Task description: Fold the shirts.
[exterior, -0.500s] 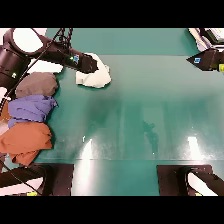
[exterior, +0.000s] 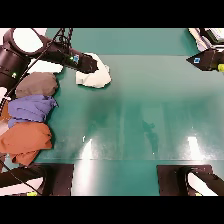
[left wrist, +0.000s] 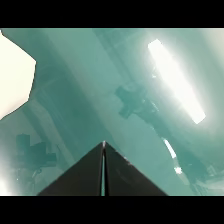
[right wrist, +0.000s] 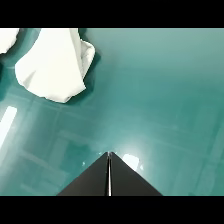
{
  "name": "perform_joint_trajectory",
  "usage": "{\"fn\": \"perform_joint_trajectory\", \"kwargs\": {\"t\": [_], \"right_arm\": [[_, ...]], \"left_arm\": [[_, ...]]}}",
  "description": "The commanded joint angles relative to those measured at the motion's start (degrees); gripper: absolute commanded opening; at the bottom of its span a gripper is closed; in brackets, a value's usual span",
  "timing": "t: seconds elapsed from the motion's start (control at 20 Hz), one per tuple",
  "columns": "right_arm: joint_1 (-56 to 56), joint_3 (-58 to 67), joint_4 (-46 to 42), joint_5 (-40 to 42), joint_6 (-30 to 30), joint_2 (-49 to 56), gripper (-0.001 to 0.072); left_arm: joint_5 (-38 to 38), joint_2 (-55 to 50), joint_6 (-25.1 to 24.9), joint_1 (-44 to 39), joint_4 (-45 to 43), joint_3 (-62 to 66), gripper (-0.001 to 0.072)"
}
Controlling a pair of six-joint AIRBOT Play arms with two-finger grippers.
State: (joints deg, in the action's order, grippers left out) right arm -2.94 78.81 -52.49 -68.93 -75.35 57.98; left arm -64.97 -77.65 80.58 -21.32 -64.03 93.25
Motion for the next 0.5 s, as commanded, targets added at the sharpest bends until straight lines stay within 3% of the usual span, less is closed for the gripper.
{"fn": "perform_joint_trajectory", "kwargs": {"t": [0.0,0.25,0.3,0.35,0.4,0.45], "right_arm": [[-0.04,0.02,0.02,0.0,-0.02,0.02,0.0013],[-0.04,0.02,0.04,2.43,-0.02,0.04,0.0013],[-0.04,0.02,0.02,2.84,-0.02,0.02,0.0013],[-0.04,0.02,0.02,2.78,-0.02,0.02,0.0013],[-0.04,0.02,0.02,2.78,-0.02,0.04,0.0013],[-0.04,0.02,0.02,2.8,-0.02,0.02,0.0013]], "left_arm": [[0.02,-0.02,0.0,0.0,0.0,0.07,0.0025],[0.94,-0.04,-0.26,0.0,1.46,0.07,0.0025],[2.8,-0.09,-0.22,0.02,-0.74,0.04,0.0121],[4.83,-0.15,0.81,0.02,-5.66,0.02,0.049],[7.04,-0.61,4.92,0.04,-11.76,0.0,0.0599],[8.13,-1.57,9.31,0.57,-17.73,0.02,0.0595]]}}
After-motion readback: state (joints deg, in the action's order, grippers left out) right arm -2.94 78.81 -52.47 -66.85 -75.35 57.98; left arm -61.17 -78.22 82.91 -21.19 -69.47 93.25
